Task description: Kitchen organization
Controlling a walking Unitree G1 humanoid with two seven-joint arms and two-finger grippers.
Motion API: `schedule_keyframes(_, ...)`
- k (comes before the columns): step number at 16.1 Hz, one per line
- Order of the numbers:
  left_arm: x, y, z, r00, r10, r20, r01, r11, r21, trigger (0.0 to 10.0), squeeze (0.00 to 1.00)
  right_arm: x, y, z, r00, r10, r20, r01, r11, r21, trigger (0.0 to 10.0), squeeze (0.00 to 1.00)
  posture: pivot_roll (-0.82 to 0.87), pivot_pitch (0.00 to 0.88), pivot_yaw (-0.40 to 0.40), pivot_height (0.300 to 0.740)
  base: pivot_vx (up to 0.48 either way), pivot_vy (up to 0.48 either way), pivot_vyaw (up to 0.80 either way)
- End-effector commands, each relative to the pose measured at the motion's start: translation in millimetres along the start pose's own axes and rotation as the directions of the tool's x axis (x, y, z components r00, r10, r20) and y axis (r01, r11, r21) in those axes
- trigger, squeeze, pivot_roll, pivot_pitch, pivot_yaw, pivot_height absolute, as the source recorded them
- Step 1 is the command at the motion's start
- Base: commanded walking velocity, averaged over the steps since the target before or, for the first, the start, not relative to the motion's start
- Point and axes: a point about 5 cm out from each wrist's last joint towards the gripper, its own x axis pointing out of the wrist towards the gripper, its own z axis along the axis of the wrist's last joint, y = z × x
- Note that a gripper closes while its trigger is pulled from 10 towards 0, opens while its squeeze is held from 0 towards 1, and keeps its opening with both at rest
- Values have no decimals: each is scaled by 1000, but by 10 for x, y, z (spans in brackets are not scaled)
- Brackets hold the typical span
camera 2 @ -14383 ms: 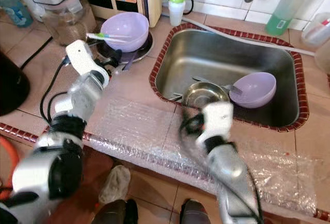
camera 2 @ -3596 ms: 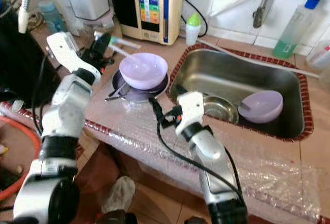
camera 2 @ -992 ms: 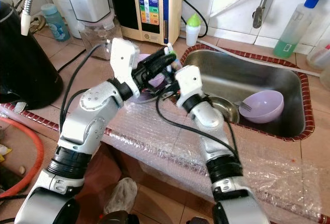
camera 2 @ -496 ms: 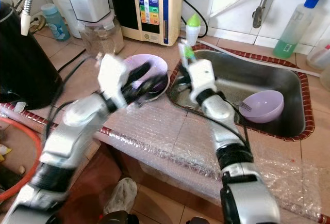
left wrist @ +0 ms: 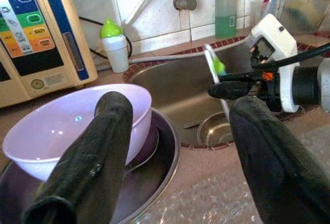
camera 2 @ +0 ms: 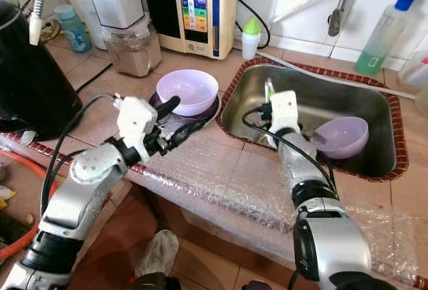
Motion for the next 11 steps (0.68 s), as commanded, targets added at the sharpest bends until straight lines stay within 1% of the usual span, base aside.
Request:
schedule_keyframes(1,-39,27,56,1000,4,16,-5,999,51,10000,1000,6,-8,-13,1000,-10,-19,10,1000,12,10000,1000,35,0,28,740,0,0,0)
schedule_keyframes(3,-86,60,39,1000,6,3,-6,996,92,10000,1000,7,13,-40,999,-2,-35,2,1000,5,10000,1000,36,0,24,740,0,0,0)
schedule_keyframes(4,-109,79,20,1000,10,-1,-10,995,100,10000,1000,8,23,-65,998,-1,-57,1,1000,-5,10000,1000,36,0,24,740,0,0,0)
schedule_keyframes(5,-126,105,-25,999,32,-12,-30,990,136,10000,1000,-2,33,-106,997,-1,-76,-1,1000,-25,10000,1000,27,0,8,740,0,0,0)
schedule_keyframes(6,-125,120,-41,999,53,-13,-51,989,136,10000,1000,-13,24,-136,996,-10,-92,5,999,-47,10000,1000,22,0,10,740,0,0,0)
schedule_keyframes(7,-108,154,-40,994,105,-14,-102,985,136,10000,1000,-31,-6,-167,995,-25,-100,20,998,-56,10000,1000,17,2,12,740,0,0,0)
schedule_keyframes(9,-105,174,-50,981,192,-9,-191,977,95,10000,1000,-72,-97,-191,994,-69,-87,63,996,-69,10000,1000,4,4,27,740,0,0,0)
schedule_keyframes(10,-121,157,-78,976,218,-12,-216,973,83,10000,1000,-94,-141,-215,991,-94,-91,89,995,-55,10000,1000,3,0,40,740,0,0,0)
schedule_keyframes(11,-134,133,-102,970,241,-17,-239,969,59,10000,1000,-113,-184,-230,989,-114,-91,107,992,-71,10000,1000,-1,0,50,740,0,0,0)
